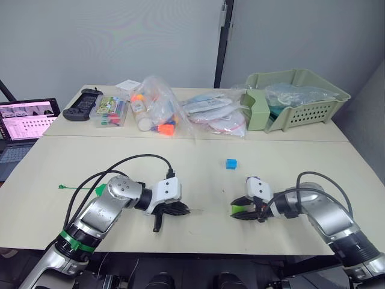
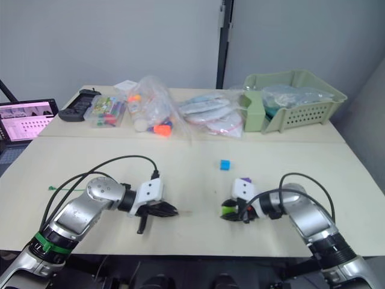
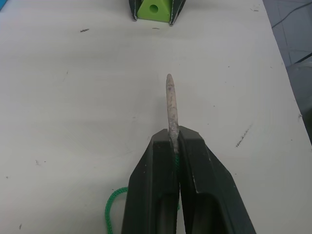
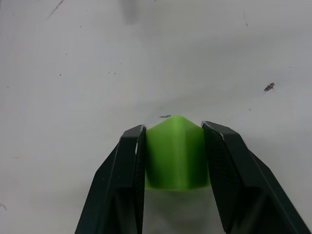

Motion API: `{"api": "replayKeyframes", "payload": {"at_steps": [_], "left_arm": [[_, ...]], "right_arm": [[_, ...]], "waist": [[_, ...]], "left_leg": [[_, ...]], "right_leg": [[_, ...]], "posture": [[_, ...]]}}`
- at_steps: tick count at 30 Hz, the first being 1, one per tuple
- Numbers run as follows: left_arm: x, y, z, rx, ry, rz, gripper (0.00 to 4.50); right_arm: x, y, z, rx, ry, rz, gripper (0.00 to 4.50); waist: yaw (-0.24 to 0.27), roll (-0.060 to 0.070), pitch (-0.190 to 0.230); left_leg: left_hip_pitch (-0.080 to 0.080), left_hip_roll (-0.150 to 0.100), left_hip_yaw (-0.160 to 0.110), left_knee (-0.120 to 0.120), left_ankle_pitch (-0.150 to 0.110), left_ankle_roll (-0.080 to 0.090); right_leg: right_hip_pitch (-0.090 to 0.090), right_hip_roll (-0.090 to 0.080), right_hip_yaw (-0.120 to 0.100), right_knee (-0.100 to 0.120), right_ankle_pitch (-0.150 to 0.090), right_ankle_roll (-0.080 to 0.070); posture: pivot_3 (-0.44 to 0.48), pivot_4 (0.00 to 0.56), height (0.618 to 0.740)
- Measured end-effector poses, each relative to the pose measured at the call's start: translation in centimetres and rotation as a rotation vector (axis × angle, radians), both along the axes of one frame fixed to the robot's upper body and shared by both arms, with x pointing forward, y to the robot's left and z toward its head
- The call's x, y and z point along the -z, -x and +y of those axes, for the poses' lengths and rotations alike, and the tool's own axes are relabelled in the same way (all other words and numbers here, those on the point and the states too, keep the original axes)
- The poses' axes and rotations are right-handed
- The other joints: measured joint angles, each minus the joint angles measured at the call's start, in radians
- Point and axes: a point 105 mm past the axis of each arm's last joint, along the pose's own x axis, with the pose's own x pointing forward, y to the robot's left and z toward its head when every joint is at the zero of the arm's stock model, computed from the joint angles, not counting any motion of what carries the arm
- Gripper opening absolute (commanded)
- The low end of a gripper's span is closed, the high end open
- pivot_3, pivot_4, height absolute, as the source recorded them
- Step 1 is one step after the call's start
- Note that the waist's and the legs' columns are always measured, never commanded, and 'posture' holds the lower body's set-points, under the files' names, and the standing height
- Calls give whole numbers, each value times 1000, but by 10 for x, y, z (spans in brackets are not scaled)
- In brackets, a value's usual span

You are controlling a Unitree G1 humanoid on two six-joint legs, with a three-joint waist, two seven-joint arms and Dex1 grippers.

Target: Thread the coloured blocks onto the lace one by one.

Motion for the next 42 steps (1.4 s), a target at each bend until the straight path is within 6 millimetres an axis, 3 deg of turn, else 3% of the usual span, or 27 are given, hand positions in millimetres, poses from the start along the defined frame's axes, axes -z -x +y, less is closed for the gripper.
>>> {"api": "replayKeyframes", "payload": {"at_steps": [4,8,13,26,42], "left_arm": [[0,0,0,-1,0,0,0],[-4,-2,-5,4,14,-14,0],[-6,-5,-6,-8,11,-26,0],[-7,-9,-17,9,-37,-46,0],[-10,-13,-11,-33,-87,-53,0]], "right_arm": [[-1,-4,9,18,-18,1,1257],[-1,-7,44,35,-68,-7,1257],[-2,-6,68,58,-73,-18,1257],[0,-4,71,65,-54,-8,1257],[0,-2,66,58,-27,-1,1257]], "waist": [[-8,0,0],[-21,0,0],[-23,0,0],[-25,0,0],[-15,0,0]], "left_leg": [[1,2,0,0,0,0],[2,3,-1,0,0,0],[1,2,-3,0,0,0],[2,1,-2,0,0,0],[1,0,-2,0,0,0]], "right_leg": [[0,1,0,0,0,0],[0,2,0,2,0,-1],[0,2,0,2,0,-1],[0,2,-1,2,0,-1],[1,0,-1,2,0,-1]], "posture": [[0,150,740],[0,150,740],[0,150,740],[0,150,740],[0,150,740]]}}
